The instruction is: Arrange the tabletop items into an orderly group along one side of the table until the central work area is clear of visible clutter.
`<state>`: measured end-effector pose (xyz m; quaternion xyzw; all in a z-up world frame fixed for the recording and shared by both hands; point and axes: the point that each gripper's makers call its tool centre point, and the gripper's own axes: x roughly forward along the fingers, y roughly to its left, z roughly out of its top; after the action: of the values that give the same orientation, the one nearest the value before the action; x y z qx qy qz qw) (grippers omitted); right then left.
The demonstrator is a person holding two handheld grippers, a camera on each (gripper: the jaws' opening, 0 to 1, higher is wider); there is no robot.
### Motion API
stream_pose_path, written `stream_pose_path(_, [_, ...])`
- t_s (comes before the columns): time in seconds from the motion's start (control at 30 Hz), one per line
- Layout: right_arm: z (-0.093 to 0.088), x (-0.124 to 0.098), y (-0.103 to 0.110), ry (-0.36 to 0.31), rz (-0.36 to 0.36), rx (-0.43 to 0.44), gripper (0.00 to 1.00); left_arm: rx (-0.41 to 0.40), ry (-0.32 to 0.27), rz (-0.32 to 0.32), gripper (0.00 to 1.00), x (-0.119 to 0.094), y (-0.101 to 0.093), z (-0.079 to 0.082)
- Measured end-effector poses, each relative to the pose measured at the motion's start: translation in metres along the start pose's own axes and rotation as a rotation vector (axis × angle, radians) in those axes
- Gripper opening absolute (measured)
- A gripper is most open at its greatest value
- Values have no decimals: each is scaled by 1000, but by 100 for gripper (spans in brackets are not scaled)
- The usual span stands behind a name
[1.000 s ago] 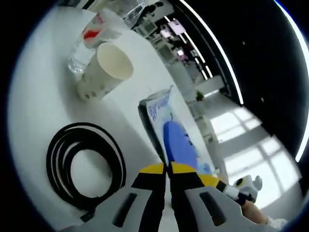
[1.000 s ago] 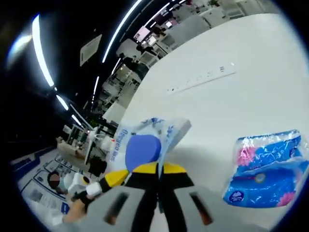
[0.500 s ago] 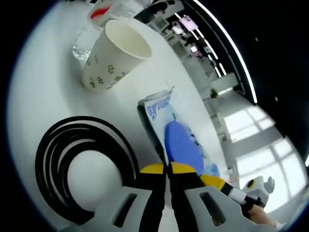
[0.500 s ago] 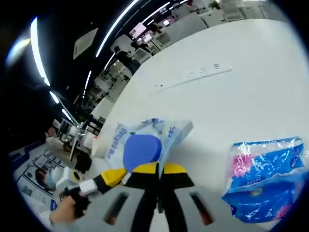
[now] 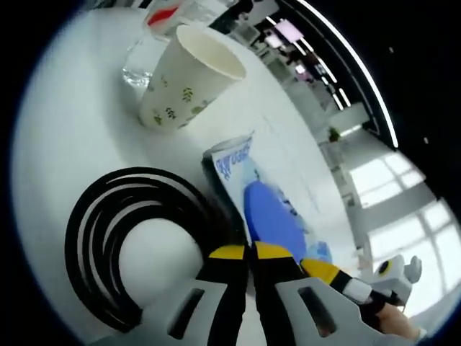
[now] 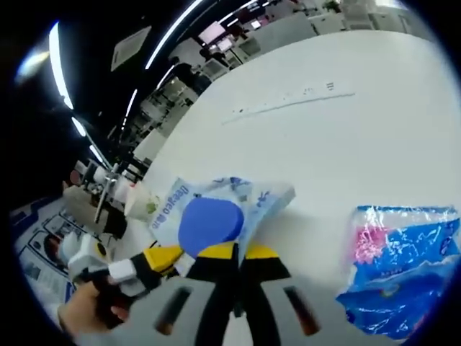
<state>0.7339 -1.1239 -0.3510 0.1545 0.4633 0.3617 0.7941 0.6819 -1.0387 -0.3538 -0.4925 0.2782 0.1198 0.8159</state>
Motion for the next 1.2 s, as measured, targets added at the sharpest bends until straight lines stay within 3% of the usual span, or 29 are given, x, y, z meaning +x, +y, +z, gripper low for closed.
stream_pose_path(0.4, [3, 1, -3, -18, -23, -21, 3, 4, -34, 50, 0, 4, 7, 1])
stream_pose_path(0.53, [8, -6, 2, -42, -20, -42, 17, 10, -35, 53, 0, 5, 8, 0])
stream_pose_path(0.73, [12, -18, 7, -68, -38, -93, 25, 8, -33, 54, 0, 5, 9, 0])
stream_pose_path(0.83, [12, -25, 9, -75, -57, -158, 29, 7, -32, 55, 0, 6, 9, 0])
stream_pose_path(1.07, [14, -44, 0, -82, -152, -327, 28, 7, -31, 57, 0, 5, 9, 0])
stream_pose_path(1.2, [17, -55, 2, -119, -192, -375, 17, 8, -30, 57, 0, 5, 9, 0])
